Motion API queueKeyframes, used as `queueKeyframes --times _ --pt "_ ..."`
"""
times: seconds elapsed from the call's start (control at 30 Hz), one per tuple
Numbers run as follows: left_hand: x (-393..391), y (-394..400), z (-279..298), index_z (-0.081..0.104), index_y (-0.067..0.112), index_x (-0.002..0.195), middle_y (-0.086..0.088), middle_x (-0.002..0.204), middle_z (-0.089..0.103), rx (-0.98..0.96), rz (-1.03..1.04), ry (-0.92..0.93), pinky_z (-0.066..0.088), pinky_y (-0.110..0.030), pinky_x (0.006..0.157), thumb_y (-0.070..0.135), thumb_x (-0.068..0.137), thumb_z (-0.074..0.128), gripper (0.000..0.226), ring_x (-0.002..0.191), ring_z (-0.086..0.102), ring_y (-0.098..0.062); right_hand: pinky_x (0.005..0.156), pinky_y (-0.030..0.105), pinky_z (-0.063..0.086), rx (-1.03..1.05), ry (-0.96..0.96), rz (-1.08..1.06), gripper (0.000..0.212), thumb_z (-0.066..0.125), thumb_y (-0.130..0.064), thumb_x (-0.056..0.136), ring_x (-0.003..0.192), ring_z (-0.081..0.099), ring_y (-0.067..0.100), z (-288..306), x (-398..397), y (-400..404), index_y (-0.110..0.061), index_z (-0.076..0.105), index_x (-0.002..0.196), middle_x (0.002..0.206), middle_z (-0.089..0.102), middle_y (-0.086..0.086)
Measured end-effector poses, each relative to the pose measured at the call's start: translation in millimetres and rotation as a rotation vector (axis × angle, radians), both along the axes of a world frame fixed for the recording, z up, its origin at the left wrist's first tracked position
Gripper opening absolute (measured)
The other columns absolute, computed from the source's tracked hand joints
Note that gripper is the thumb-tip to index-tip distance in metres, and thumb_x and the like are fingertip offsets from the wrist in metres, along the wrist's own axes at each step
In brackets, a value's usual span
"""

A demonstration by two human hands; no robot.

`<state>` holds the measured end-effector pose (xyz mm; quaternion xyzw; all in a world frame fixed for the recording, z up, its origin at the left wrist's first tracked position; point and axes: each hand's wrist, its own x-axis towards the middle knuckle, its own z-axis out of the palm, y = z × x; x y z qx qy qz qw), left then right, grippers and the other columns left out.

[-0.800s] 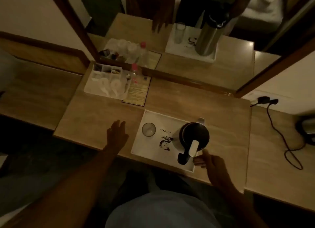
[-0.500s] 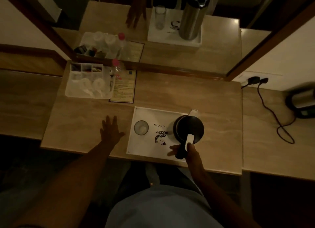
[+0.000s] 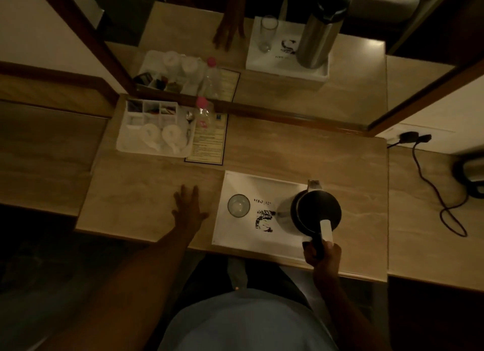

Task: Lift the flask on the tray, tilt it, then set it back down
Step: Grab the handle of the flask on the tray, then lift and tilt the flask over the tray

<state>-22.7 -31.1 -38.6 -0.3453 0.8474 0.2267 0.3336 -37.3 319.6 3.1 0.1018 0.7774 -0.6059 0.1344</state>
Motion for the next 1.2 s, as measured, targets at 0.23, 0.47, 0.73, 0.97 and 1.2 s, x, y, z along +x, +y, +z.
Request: queueKeyframes --times 0.23,0.47,0.73,0.97,1.2 --pt "0.3 -4.8 -1.8 -0.005 0.028 0.169 -0.01 0.174 -0.021 0.017 0.008 -0.004 0.02 -0.065 0.127 0.033 0.1 0.068 0.1 0.164 -0.013 -0.038 0.047 0.013 0.034 0.093 -0.138 0.2 0.05 0.054 -0.044 0.098 0.044 0.042 0.001 2.0 5.2 24.7 -0.023 0.058 0.053 0.052 0.05 -0.01" --pt "0.6 -8.0 0.2 -0.004 0.028 0.17 -0.01 0.175 -0.02 0.016 -0.005 -0.015 0.022 -0.063 0.127 0.034 0.1 0.069 0.101 0.164 -0.012 -0.039 0.043 0.017 0.039 0.167 -0.263 0.301 0.041 0.055 -0.027 0.096 0.043 0.045 0.01 19.0 -6.0 30.9 -0.023 0.057 0.055 0.044 0.052 -0.012" --pt "5.9 -13.6 -0.6 -0.004 0.029 0.169 -0.009 0.174 -0.021 0.031 -0.005 -0.02 0.02 -0.063 0.127 0.036 0.101 0.067 0.099 0.164 -0.013 -0.037 0.046 0.018 0.038 0.133 -0.297 0.596 0.058 0.038 -0.033 0.096 0.035 0.042 0.009 54.7 -27.1 2.0 -0.017 0.063 0.047 0.042 0.05 -0.002" --pt "6.4 -16.2 -1.4 -0.004 0.031 0.169 -0.009 0.174 -0.022 0.038 0.009 -0.024 0.02 -0.064 0.127 0.035 0.1 0.068 0.1 0.164 -0.013 -0.037 0.048 0.024 0.04 0.214 -0.27 0.742 0.066 0.042 -0.052 0.102 0.035 0.039 0.013 72.0 -44.2 -14.4 -0.022 0.055 0.044 0.041 0.045 -0.002" --pt "8.7 -16.1 -2.6 -0.004 0.031 0.169 -0.008 0.174 -0.022 0.023 0.013 -0.016 0.02 -0.063 0.127 0.037 0.1 0.067 0.099 0.164 -0.013 -0.036 0.044 0.021 0.034 0.236 -0.315 0.784 0.057 0.043 -0.047 0.095 0.036 0.038 0.013 84.7 -54.1 -28.6 -0.021 0.057 0.047 0.042 0.045 -0.003"
